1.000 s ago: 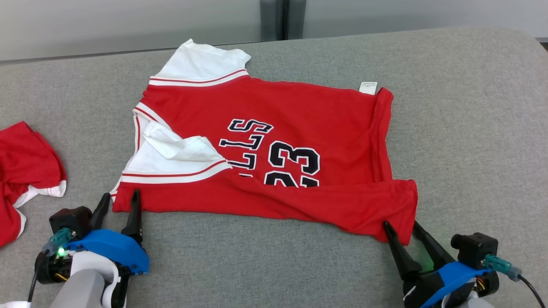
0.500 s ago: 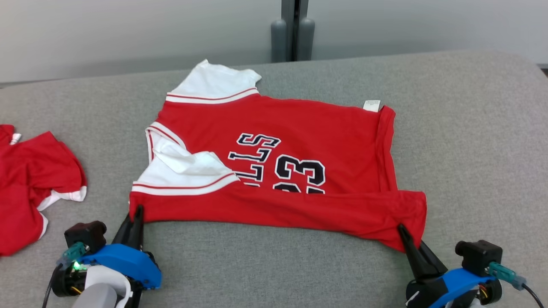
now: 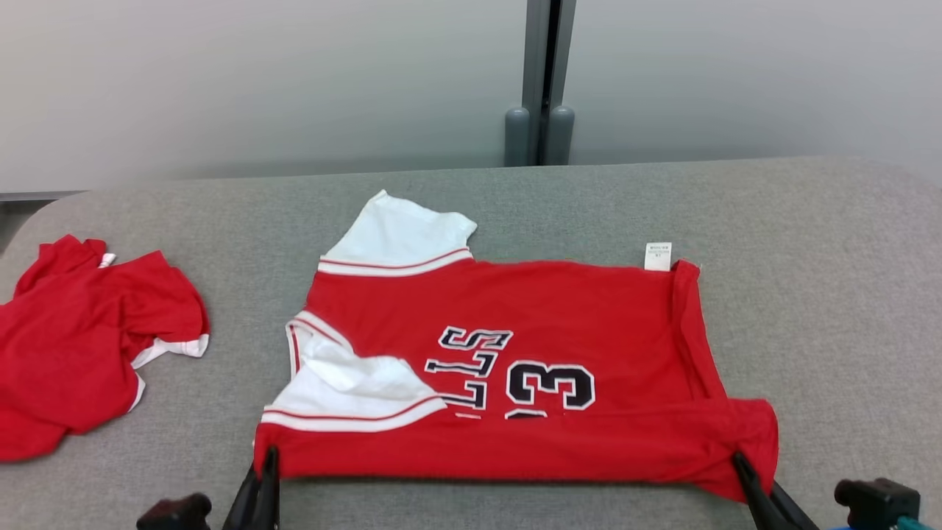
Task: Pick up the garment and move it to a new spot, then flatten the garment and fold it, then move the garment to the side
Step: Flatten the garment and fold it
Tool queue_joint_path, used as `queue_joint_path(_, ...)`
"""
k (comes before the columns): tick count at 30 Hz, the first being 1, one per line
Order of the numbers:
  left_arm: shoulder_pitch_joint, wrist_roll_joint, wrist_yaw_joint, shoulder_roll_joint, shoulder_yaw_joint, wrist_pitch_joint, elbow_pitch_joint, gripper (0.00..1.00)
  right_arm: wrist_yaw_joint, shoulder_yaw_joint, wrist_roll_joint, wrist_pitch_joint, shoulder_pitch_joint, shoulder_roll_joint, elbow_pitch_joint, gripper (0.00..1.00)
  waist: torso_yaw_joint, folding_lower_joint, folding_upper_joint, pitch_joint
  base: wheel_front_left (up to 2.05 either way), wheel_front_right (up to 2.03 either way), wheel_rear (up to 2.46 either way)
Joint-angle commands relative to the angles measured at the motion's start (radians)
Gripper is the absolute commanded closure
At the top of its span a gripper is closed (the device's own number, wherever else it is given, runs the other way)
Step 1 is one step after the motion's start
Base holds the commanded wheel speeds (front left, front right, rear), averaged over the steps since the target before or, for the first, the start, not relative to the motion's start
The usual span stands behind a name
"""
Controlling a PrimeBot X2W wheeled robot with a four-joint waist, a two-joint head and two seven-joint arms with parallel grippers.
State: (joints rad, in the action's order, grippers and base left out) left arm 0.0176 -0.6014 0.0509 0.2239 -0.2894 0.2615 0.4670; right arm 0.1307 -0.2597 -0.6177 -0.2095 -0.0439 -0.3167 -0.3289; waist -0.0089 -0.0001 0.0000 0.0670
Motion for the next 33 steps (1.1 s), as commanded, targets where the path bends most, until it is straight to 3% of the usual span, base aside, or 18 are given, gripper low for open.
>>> queue_joint_path(1, -0.040, 0.002, -0.018, 0.000, 0.010, 0.005, -0.037, 1.00, 0.000, 0.012, 0.002, 0.016, -0.034, -0.008, 0.022, 1.00, 0.006, 0.0001, 0.0000, -0.007, 0.00, 0.00, 0.00)
queue_joint_path(12, -0.210, -0.022, -0.066, -0.005, -0.005, -0.034, -0.176, 1.00, 0.000, 0.094, 0.031, 0.154, -0.177, 0.020, 0.136, 1.00, 0.030, 0.0001, 0.0000, -0.033, 0.00, 0.00, 0.00)
queue_joint_path(13, -0.216, -0.017, -0.073, -0.003, -0.007, -0.036, -0.176, 0.71, 0.000, 0.100, 0.041, 0.155, -0.176, 0.024, 0.137, 0.75, 0.029, 0.0001, 0.0000, -0.036, 0.00, 0.00, 0.00)
queue_joint_path(14, -0.219, -0.014, -0.077, -0.003, -0.008, -0.035, -0.177, 0.00, 0.000, 0.104, 0.055, 0.154, -0.173, 0.026, 0.133, 0.11, 0.028, 0.0001, 0.0000, -0.038, 0.00, 0.00, 0.00)
queue_joint_path(15, -0.224, -0.022, -0.080, -0.009, -0.003, -0.033, -0.178, 0.00, 0.000, 0.104, 0.066, 0.158, -0.171, 0.031, 0.125, 0.00, 0.027, 0.0001, 0.0000, -0.041, 0.00, 0.00, 0.00)
queue_joint_path(26, -0.112, 0.049, -0.103, 0.013, 0.046, -0.002, -0.272, 0.00, 0.000, 0.190, 0.174, 0.053, -0.060, 0.065, 0.172, 0.00, 0.008, 0.0001, 0.0000, -0.054, 0.00, 0.00, 0.00)
queue_joint_path(33, -0.050, 0.120, -0.119, 0.005, 0.116, 0.004, -0.376, 0.00, 0.000, 0.227, 0.260, -0.016, -0.002, 0.130, 0.249, 0.00, -0.005, 0.0001, 0.0000, -0.056, 0.00, 0.00, 0.00)
